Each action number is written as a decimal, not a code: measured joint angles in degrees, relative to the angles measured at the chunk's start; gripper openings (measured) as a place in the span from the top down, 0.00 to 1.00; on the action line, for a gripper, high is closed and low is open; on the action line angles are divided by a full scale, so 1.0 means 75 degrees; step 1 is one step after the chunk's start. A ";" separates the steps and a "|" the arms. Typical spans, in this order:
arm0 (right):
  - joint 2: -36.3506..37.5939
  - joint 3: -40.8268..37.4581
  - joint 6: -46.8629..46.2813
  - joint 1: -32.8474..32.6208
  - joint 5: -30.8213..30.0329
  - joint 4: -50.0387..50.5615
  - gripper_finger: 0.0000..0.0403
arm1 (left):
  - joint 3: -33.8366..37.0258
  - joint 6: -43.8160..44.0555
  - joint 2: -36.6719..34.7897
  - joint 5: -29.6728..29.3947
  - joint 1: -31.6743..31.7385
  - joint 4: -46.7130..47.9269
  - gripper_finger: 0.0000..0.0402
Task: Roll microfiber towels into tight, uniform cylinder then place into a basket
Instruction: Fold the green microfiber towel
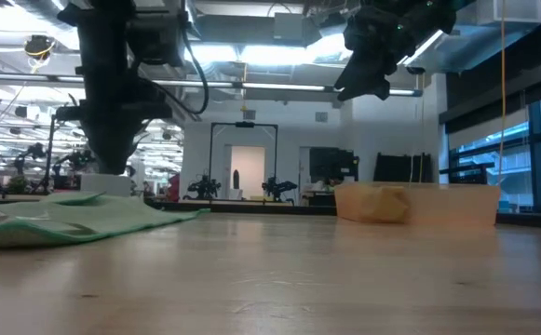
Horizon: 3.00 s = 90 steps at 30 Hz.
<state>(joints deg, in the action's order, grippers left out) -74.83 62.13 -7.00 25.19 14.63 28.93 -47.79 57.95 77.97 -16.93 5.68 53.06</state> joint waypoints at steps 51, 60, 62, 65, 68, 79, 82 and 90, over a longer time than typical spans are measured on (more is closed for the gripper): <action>0.0000 0.0000 -0.0057 0.0003 -0.0003 0.0000 0.60 | 0.0525 0.0659 0.0796 0.0221 0.0704 -0.0352 0.87; 0.0000 0.0000 -0.0027 0.0003 -0.0003 0.0000 0.60 | 0.0525 0.0304 0.0796 0.0219 0.0710 -0.0254 1.00; 0.0000 0.0000 -0.0024 0.0002 -0.0003 0.0000 0.60 | 0.0514 0.0211 0.0738 0.0219 0.0710 -0.0226 1.00; 0.0000 0.0000 -0.0034 0.0000 -0.0003 0.0000 0.60 | 0.0360 0.0188 0.0696 0.0269 0.0711 -0.0044 1.00; 0.0000 0.0000 -0.0059 0.0003 0.0000 0.0000 0.60 | 0.0060 0.0010 0.0629 0.0344 0.0710 0.0252 1.00; -0.0012 0.0000 0.1437 -0.0612 0.0639 -0.0026 0.60 | -0.1334 -0.0660 0.0394 0.0826 0.0711 0.1977 1.00; -0.0012 0.0000 0.1544 -0.0761 0.0546 -0.0058 0.60 | -0.1367 -0.0664 0.0405 0.0886 0.0661 0.1833 1.00; -0.0012 0.0000 0.1438 -0.0968 0.0542 -0.0129 0.60 | -0.1364 -0.0117 0.0460 0.0648 0.0659 0.1811 0.89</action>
<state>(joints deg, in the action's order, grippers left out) -74.91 62.13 3.79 17.93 18.70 27.96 -58.02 57.08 81.43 -12.07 10.62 66.64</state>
